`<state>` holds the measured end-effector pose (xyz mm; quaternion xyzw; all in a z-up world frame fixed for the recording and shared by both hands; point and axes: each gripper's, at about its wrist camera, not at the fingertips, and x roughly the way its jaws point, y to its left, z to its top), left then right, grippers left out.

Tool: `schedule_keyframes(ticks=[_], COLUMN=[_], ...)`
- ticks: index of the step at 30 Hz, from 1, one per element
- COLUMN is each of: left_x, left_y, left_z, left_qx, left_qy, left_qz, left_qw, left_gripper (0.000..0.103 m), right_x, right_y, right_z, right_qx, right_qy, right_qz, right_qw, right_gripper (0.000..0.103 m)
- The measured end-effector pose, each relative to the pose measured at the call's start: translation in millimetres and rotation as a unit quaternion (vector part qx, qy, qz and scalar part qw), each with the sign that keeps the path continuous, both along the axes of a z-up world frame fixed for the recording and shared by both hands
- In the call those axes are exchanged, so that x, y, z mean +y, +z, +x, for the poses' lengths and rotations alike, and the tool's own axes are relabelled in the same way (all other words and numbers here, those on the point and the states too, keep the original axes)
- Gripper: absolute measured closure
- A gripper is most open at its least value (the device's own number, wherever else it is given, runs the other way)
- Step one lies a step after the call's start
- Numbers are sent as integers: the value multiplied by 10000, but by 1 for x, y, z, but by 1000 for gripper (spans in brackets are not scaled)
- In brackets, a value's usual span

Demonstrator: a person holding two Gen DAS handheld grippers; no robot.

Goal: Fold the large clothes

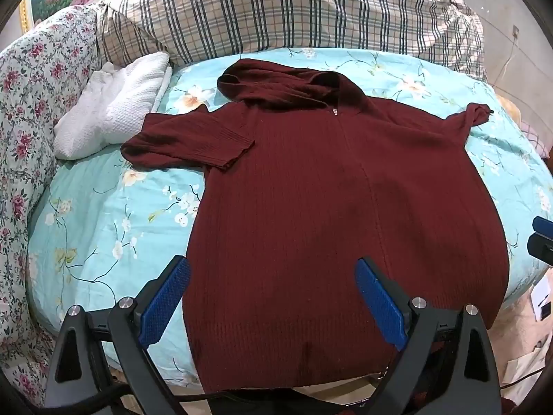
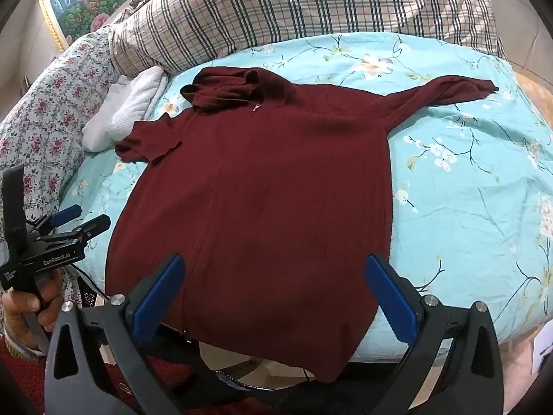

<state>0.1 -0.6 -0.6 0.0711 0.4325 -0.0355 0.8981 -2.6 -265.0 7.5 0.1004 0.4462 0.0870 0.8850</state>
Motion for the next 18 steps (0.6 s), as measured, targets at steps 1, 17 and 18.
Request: schedule_keyframes(ticks=[1, 17, 18], left_x=[0, -3, -3], left_y=[0, 1, 1], left_z=[0, -1, -1], left_qx=[2, 9, 6], left_qy=[-3, 6, 9], left_qz=[-1, 0, -2], left_qw=[10000, 10000, 10000], left_gripper=[6, 6, 6], right_x=[1, 0, 0], right_y=[0, 1, 0], right_z=[0, 0, 0], right_qx=[4, -56, -54], right_qy=[1, -4, -2], right_qz=[-3, -130, -122], right_qw=[10000, 9999, 9999], right_gripper=[0, 0, 0])
